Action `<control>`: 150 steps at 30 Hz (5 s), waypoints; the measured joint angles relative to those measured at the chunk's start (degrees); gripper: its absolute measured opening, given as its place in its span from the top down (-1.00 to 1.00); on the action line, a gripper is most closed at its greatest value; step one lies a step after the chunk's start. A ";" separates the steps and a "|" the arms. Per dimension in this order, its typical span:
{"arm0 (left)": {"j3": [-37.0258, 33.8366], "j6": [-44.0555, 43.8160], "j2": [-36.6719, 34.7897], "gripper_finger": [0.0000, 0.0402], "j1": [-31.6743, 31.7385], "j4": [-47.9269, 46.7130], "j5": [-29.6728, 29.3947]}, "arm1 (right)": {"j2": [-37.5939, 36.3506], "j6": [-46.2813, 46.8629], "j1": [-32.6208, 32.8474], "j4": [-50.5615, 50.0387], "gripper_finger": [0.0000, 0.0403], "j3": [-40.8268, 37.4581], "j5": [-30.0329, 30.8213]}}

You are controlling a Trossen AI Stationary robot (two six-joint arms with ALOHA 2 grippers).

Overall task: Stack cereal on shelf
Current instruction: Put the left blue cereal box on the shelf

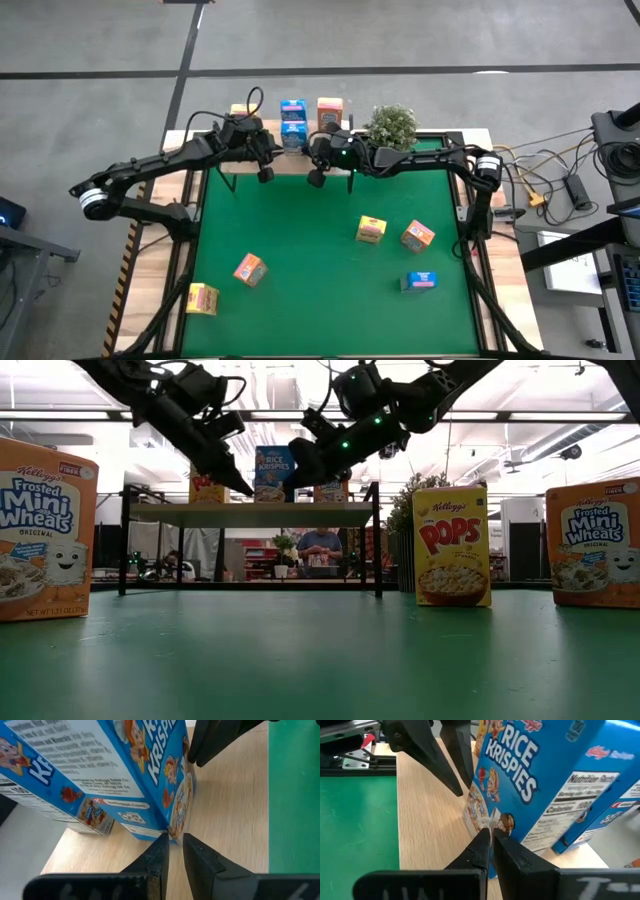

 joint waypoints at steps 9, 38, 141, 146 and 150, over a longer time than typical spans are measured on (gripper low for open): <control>0.00 -0.46 0.06 0.81 0.02 0.96 0.00 | 0.00 -0.61 -0.12 0.02 0.94 -0.02 -0.01; 0.02 -4.39 -0.46 0.81 0.02 -3.93 0.00 | -2.91 -0.92 -1.55 -5.51 0.94 1.20 4.33; -0.66 -4.74 1.45 0.81 -0.95 6.72 6.54 | 0.04 -0.03 -0.85 0.47 0.94 0.59 -5.18; -0.67 -4.76 2.60 0.81 -0.94 7.10 3.02 | 0.04 -0.55 -0.85 0.48 0.94 0.57 -5.16; -0.68 -4.75 2.55 0.81 -0.94 7.30 3.02 | 0.04 -0.55 -0.86 0.48 0.94 0.57 -5.16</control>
